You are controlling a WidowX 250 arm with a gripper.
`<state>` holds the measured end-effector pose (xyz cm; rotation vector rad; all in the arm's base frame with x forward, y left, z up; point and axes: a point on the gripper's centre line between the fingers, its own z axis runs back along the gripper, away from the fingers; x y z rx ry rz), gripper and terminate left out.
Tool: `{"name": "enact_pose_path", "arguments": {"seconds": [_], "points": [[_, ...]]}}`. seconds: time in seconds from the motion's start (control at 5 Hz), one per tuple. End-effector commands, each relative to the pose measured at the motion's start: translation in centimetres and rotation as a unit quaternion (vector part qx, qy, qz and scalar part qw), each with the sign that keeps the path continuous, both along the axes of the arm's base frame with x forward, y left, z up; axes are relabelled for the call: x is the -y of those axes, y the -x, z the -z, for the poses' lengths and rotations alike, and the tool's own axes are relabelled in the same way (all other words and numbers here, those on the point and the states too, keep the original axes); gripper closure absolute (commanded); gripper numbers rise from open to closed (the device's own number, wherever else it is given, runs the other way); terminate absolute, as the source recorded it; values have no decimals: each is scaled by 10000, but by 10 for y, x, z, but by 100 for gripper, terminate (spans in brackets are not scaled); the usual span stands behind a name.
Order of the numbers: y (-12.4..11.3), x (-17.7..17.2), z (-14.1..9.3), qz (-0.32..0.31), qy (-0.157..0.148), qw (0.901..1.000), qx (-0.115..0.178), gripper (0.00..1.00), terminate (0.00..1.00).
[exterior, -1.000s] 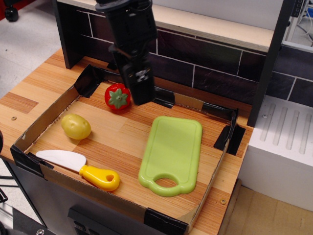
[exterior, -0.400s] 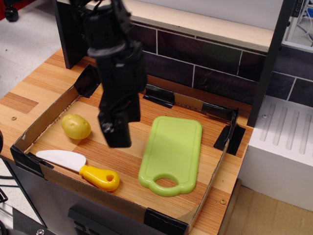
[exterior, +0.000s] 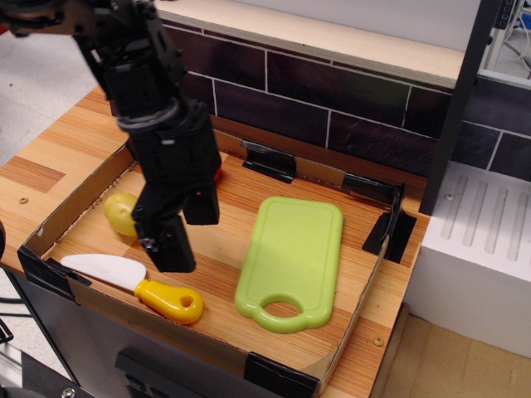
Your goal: Put knife on cutting board
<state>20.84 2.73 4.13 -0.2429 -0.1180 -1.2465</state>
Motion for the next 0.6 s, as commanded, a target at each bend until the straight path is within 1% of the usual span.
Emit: {"name": "enact_pose_path", "arguments": {"seconds": [0.0, 0.2, 0.4], "points": [[-14, -9, 6, 780, -75, 9968, 176, 0, 0], [-9, -6, 13, 1057, -153, 9943, 14, 0, 0], [0, -5, 17, 1289, -212, 9914, -4, 0, 0]]}}
